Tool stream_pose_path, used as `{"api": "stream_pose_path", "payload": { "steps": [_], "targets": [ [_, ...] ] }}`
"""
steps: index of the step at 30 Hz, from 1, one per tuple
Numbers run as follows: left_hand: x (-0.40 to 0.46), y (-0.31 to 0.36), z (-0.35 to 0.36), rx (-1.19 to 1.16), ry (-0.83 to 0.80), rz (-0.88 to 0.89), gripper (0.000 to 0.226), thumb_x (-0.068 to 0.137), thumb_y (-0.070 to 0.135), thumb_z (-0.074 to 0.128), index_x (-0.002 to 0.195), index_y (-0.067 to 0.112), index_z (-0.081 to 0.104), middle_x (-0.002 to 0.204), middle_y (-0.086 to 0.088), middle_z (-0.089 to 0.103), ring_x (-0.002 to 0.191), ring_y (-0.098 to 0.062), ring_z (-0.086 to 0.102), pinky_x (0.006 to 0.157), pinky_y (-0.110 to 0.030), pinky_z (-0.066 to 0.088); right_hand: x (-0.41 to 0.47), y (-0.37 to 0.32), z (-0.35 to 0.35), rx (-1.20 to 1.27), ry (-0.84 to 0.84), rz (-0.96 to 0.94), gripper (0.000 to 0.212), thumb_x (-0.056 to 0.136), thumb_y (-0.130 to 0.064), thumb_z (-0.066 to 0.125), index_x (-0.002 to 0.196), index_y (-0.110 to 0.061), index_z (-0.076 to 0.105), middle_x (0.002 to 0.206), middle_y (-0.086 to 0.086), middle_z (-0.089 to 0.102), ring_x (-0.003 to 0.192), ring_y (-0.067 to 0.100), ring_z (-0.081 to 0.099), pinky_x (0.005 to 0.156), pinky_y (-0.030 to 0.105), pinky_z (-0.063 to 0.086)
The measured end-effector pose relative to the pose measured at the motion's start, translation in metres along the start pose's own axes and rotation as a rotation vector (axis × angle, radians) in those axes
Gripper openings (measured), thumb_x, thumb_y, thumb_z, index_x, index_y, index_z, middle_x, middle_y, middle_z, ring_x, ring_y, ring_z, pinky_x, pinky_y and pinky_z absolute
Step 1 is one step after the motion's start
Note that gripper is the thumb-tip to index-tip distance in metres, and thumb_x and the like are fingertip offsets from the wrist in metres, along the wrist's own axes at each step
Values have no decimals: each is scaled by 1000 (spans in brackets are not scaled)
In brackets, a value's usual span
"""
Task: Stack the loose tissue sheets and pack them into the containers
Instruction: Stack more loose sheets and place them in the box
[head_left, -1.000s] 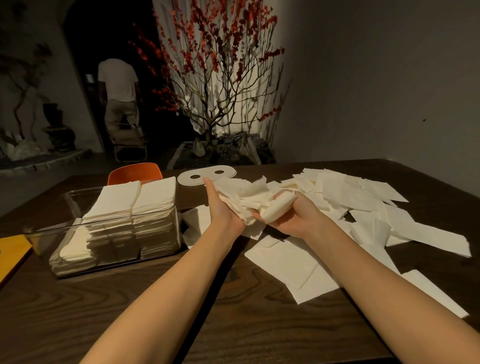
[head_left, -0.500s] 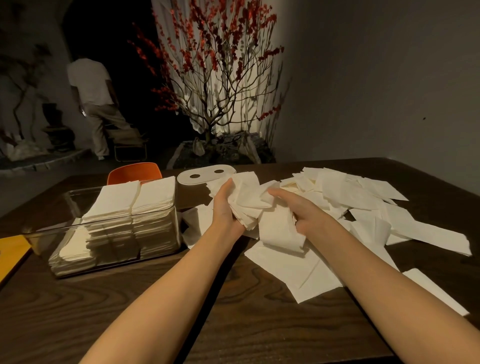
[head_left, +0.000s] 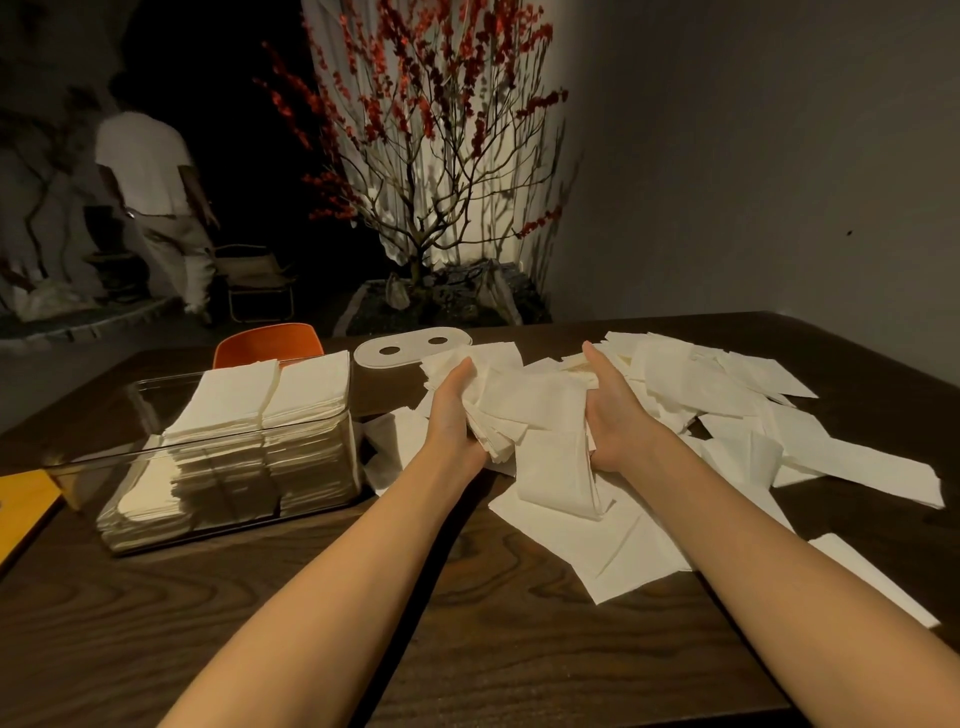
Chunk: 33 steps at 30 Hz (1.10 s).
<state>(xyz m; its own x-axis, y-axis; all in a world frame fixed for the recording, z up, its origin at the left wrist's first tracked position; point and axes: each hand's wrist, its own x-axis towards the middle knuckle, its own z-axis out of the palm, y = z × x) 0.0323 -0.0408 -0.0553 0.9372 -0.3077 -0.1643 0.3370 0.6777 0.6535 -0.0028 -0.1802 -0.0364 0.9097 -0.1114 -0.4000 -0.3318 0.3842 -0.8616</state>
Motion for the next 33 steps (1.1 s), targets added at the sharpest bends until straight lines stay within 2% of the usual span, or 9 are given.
{"api": "stream_pose_path", "payload": {
  "steps": [3, 6, 10, 14, 21, 25, 27, 29, 33],
  "targets": [
    [0, 0, 0, 6, -4, -7, 24, 94, 37, 55, 113, 23, 53, 112, -10, 62, 101, -27, 61, 89, -41, 48, -7, -1, 1, -118, 12, 7, 26, 89, -40, 64, 105, -21, 56, 98, 7, 67, 91, 24, 63, 72, 37, 52],
    [1, -1, 0, 17, -7, 4, 33, 94, 39, 54, 122, 22, 51, 105, -9, 62, 92, -24, 61, 70, -38, 51, -4, 2, 3, -269, 110, -21, 45, 85, -21, 71, 125, -18, 50, 106, 9, 63, 95, 26, 62, 81, 39, 54],
    [0, -1, 0, -29, -48, 5, 33, 97, 42, 49, 124, 22, 51, 109, -10, 62, 95, -27, 61, 75, -40, 51, -3, 1, 4, -328, 139, -92, 49, 89, -22, 67, 131, -17, 43, 105, 4, 59, 90, 23, 59, 71, 37, 54],
    [-3, 2, -3, -49, -120, -94, 30, 94, 41, 53, 112, 18, 57, 115, -16, 64, 106, -34, 60, 89, -47, 48, -4, -1, -1, -453, 101, -149, 16, 93, -24, 62, 105, -21, 51, 90, 0, 61, 83, 20, 61, 76, 37, 54],
    [-4, 5, -4, 20, -148, -167, 45, 76, 37, 67, 115, 17, 58, 113, -16, 65, 101, -33, 62, 84, -43, 50, -17, -6, -3, -482, -1, -131, 9, 94, -25, 60, 89, -26, 52, 93, 0, 64, 86, 19, 62, 78, 33, 53],
    [-5, 5, -4, -2, -156, -151, 44, 74, 38, 66, 112, 17, 59, 106, -16, 66, 97, -31, 62, 84, -44, 50, -21, -6, -3, -525, -9, -125, 9, 94, -31, 59, 90, -27, 53, 88, -2, 62, 80, 16, 61, 65, 26, 51],
    [-6, 5, -2, -13, -134, -130, 38, 81, 38, 62, 112, 17, 58, 107, -15, 65, 99, -31, 61, 89, -47, 47, -20, -6, -4, -582, 39, -127, 19, 92, -38, 61, 99, -25, 48, 88, -5, 59, 80, 15, 59, 62, 25, 49],
    [-9, 4, 2, -19, -85, -108, 27, 89, 38, 57, 106, 17, 58, 102, -15, 64, 93, -31, 61, 80, -46, 50, -19, -5, -2, -630, 83, -134, 32, 89, -43, 63, 108, -27, 44, 89, -6, 57, 76, 14, 57, 57, 23, 46],
    [-7, 2, 0, -58, 18, -86, 27, 92, 42, 56, 102, 16, 58, 102, -15, 64, 92, -32, 61, 73, -47, 49, -13, -1, 1, -789, 185, -197, 67, 86, -47, 65, 141, -21, 36, 131, 3, 51, 89, 14, 49, 61, 24, 43]
  ]
}}
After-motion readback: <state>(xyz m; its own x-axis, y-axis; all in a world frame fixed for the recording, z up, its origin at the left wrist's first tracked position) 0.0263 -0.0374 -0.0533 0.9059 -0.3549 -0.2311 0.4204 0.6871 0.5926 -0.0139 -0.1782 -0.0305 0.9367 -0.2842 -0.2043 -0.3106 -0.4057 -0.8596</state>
